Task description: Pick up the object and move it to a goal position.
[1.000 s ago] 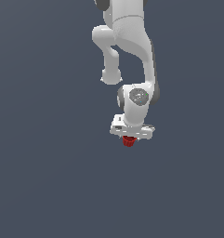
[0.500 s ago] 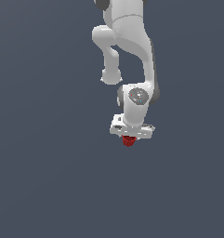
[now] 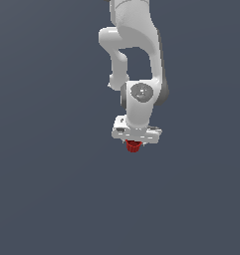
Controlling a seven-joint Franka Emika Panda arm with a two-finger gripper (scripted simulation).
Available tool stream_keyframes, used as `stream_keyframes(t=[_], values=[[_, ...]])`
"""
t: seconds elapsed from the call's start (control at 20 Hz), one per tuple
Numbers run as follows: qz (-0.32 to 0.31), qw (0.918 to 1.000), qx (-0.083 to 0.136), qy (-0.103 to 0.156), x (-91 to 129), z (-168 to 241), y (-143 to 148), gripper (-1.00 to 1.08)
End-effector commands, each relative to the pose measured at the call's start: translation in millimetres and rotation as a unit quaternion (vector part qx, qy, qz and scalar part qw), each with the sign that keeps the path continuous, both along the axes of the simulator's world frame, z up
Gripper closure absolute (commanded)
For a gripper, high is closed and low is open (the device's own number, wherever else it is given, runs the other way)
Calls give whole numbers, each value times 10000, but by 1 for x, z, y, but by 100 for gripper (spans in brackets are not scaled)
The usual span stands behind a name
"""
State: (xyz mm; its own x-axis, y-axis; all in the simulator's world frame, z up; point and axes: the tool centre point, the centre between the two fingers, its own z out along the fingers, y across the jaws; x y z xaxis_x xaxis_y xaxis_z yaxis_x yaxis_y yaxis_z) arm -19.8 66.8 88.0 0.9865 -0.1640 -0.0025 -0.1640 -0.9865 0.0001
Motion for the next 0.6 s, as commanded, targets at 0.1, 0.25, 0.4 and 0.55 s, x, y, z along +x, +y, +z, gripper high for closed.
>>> stream_keyframes(t=[0.1, 0.25, 0.4, 0.55], values=[[-5, 10000, 3, -14, -2, 37, -24, 108], [-6, 10000, 6, -13, -5, 66, -43, 108], [-6, 10000, 9, -13, -7, 98, -65, 108], [-6, 10000, 12, -13, -10, 131, -86, 108]])
